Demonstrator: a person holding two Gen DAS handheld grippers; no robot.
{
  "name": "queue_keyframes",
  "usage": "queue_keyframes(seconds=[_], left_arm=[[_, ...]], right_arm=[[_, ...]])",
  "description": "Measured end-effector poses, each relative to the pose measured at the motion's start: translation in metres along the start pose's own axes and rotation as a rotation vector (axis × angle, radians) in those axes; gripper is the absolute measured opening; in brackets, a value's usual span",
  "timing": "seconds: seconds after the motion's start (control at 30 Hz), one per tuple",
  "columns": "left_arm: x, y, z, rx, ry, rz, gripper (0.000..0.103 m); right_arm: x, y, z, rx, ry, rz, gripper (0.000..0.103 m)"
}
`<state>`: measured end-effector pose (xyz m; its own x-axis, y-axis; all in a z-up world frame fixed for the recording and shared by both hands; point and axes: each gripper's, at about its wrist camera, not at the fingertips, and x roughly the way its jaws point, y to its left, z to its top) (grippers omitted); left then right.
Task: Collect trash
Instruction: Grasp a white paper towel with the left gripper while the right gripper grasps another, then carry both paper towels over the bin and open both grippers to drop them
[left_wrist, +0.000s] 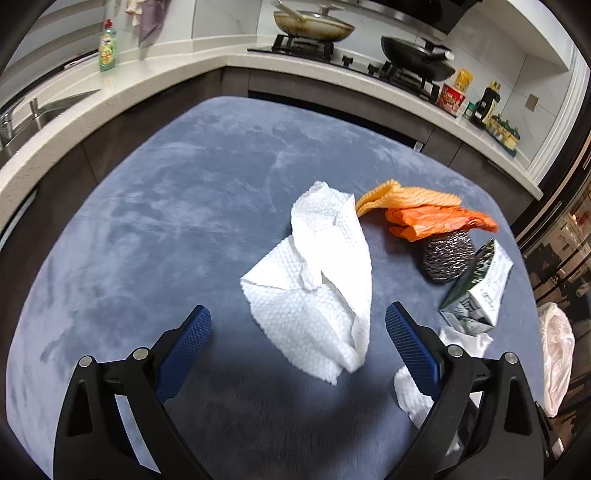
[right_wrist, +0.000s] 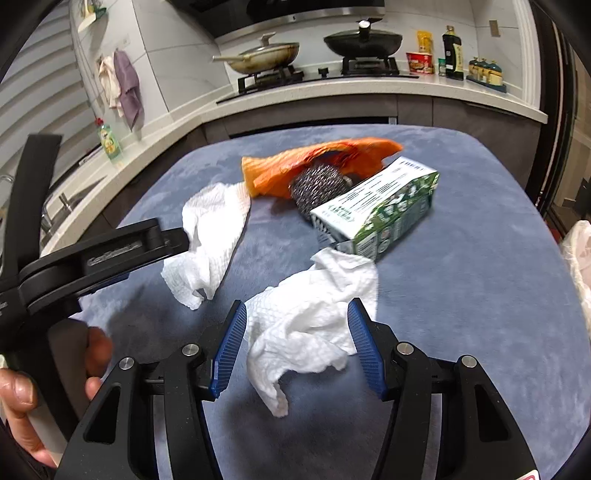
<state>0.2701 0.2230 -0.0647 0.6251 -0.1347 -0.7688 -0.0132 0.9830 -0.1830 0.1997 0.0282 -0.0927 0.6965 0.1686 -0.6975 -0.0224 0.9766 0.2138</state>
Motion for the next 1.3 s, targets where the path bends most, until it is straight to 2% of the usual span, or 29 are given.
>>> queue_keyframes(seconds=[0.2,0.33,0.4,0.5,0.6,0.67,0.77,1.07,1.3], left_arm=[[0.023,-0.008,0.002,0.022,0.027,0.009,0.091],[0.035,-0.014,0.001,0.038,0.039,0.019,0.09],[0.035,-0.019,-0.001,0.061,0.027,0.029,0.086],[0.034,-0.024,-0.003,0.084,0.02,0.045,0.07],[0.03,-0.029,-0.006,0.106,0.02,0.041,0.048],[0.028,-0.032,-0.007,0.111,0.027,0.028,0.026],[0.022,-0.037,-0.011,0.114,0.029,0.015,0.012],[-0.019,-0.061,-0.02,0.147,-0.024,-0.02,0.008],[-0.058,-0.099,-0.028,0.201,-0.072,-0.056,0.008]], right_arm=[[0.013,-0.004,-0.003,0.011,0.023,-0.011,0.056],[0.018,-0.011,-0.007,0.032,0.041,-0.013,0.045],[0.019,-0.013,-0.009,0.027,0.039,-0.02,0.041],[0.018,-0.016,-0.008,0.031,0.04,-0.021,0.031],[0.017,-0.021,-0.008,0.044,0.044,-0.02,0.021],[0.016,-0.024,-0.009,0.049,0.047,-0.011,0.017],[0.009,-0.028,-0.009,0.056,0.041,-0.004,0.014],[-0.024,-0.043,-0.006,0.088,-0.02,-0.005,0.013],[-0.066,-0.07,0.0,0.132,-0.109,-0.025,0.012]])
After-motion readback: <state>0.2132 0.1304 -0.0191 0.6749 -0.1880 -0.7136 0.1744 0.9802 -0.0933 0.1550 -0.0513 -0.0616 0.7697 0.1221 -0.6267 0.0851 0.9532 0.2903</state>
